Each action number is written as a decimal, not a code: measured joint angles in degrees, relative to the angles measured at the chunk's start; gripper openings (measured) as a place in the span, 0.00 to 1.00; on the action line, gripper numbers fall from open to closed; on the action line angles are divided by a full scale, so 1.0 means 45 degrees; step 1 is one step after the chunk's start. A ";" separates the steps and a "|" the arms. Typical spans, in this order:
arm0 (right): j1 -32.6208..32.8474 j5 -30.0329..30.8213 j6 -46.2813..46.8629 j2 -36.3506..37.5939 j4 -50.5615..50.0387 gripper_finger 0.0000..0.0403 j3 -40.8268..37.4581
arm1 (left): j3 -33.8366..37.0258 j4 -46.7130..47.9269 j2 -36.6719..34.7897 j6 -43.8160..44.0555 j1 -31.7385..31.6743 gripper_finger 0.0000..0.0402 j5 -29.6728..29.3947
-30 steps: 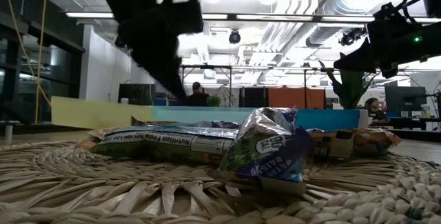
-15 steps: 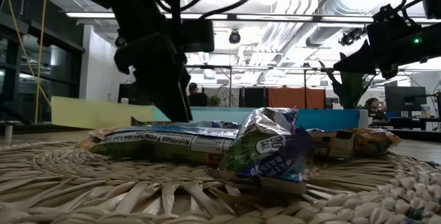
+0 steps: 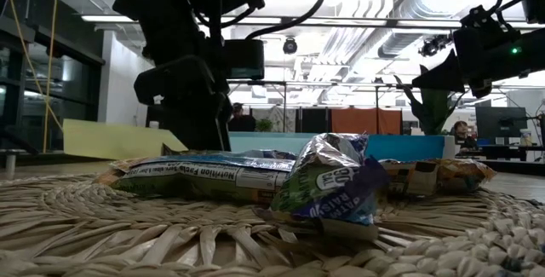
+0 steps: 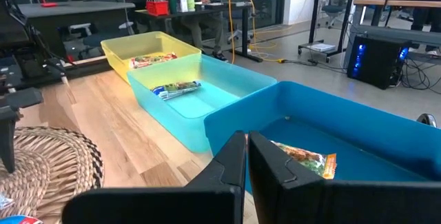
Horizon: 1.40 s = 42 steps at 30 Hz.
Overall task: Pick and place Granola Bars by type
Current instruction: Put the red granola bar into the yellow bin
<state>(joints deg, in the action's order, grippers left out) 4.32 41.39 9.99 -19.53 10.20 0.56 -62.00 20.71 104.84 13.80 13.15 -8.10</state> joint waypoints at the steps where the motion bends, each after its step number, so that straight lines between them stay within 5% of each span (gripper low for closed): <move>1: 0.0004 0.0000 -0.0002 0.0000 0.0000 0.00 0.0000 | 0.0000 0.0005 0.0000 -0.0004 0.0000 0.62 -0.0020; 6: 0.0000 0.0000 0.0000 -0.0002 0.0034 0.00 0.0005 | 0.0000 0.0050 0.0000 0.0001 0.0005 0.59 -0.0058; 23: 0.0000 0.0000 0.0002 0.0000 0.0010 0.00 0.0000 | 0.0005 0.0097 0.0000 0.0046 0.0005 0.24 -0.0104; 42: 0.0004 -0.0005 0.0002 0.0000 0.0000 0.00 0.0000 | 0.0005 0.0097 -0.0005 0.0436 0.0005 0.21 -0.0262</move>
<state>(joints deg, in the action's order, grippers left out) 4.33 41.36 10.00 -19.53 10.20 0.56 -61.98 21.15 104.81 15.76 13.17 -9.28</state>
